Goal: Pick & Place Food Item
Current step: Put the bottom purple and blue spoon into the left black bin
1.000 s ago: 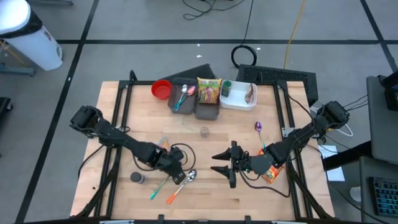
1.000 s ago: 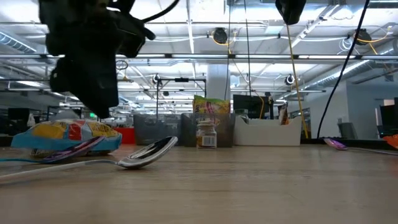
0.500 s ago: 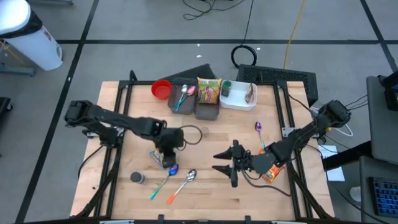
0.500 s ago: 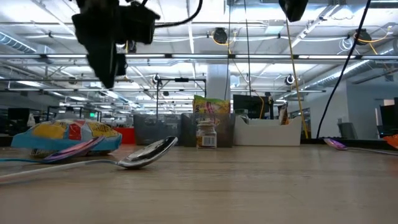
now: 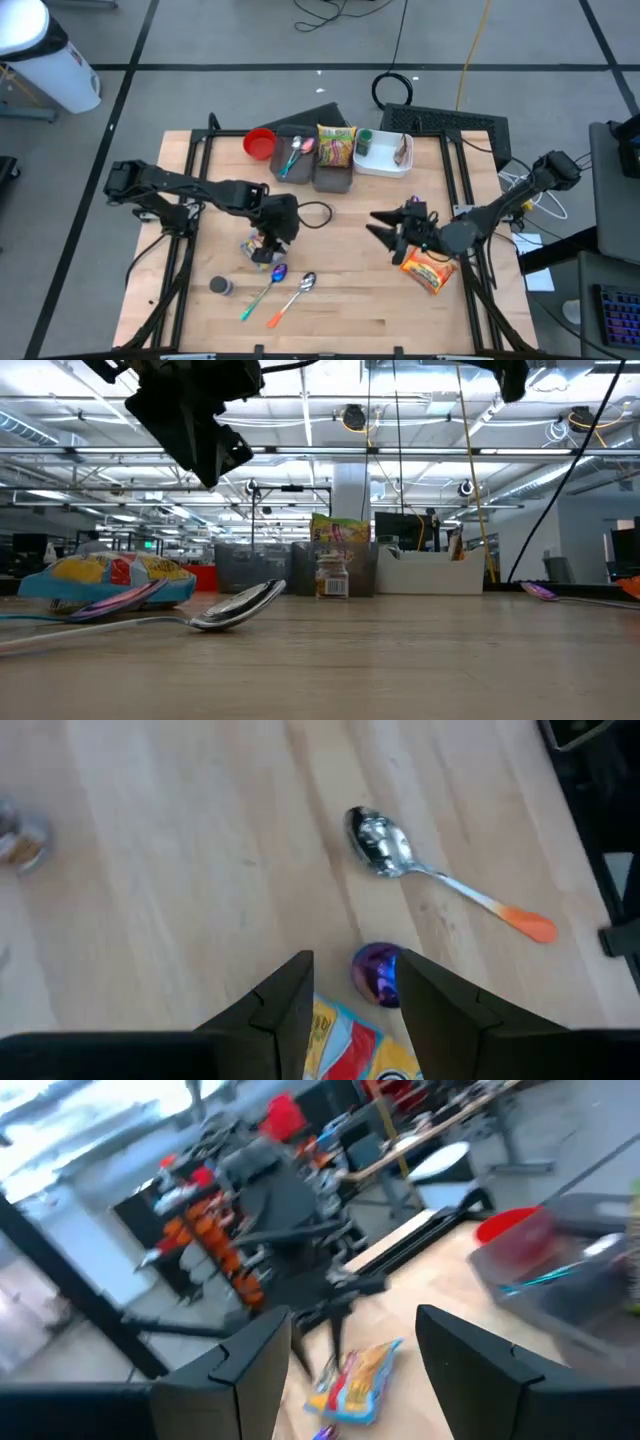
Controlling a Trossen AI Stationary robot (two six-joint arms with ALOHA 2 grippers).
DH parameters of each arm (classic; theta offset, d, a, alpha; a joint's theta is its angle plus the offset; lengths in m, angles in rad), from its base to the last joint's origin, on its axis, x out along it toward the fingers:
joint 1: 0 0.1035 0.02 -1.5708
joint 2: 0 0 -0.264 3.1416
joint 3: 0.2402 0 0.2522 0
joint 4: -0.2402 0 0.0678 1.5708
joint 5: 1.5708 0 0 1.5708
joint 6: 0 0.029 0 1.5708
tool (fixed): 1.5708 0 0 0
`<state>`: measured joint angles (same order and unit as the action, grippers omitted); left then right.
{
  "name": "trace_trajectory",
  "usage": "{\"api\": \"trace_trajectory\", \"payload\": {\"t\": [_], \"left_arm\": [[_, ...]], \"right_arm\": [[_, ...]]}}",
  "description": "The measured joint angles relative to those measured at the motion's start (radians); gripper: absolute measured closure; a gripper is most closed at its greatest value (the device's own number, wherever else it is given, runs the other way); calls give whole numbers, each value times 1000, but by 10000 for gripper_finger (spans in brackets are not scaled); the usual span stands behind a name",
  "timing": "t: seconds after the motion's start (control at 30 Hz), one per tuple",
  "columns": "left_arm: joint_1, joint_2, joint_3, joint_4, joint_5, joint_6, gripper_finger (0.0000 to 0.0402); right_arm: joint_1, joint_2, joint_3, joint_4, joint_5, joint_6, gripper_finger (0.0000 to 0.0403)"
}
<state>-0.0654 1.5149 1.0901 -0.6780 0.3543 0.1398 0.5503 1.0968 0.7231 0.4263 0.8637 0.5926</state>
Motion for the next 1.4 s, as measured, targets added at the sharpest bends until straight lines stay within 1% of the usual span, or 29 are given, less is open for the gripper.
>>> {"api": "trace_trajectory", "payload": {"t": [0.07, 0.23, 0.37, 0.47, 0.7, 1.0, 1.17, 1.4], "left_arm": [[7, 27, 0, 12, 35, 24, 252], [27, 121, 0, 18, 136, 38, 252], [32, 172, 0, 26, 178, 71, 252], [32, 203, 0, 28, 189, 106, 252], [32, 279, 0, 40, 240, 128, 252], [32, 314, 0, 35, 256, 171, 252], [31, 330, 0, 8, 300, 184, 252], [31, 330, 0, -29, 302, 227, 252]], "right_arm": [[0, -23, -35, 38, 25, -3, 193], [-7, -61, -112, 133, 30, -3, 193], [-8, -77, -155, 191, 29, 3, 193], [-8, -81, -170, 189, 31, 14, 193], [-10, -82, -174, 188, 29, 24, 193], [-10, -82, -174, 183, 29, 25, 193], [-12, -82, -174, 182, 30, 27, 193], [-34, -82, -174, 167, 26, 43, 193]]}}
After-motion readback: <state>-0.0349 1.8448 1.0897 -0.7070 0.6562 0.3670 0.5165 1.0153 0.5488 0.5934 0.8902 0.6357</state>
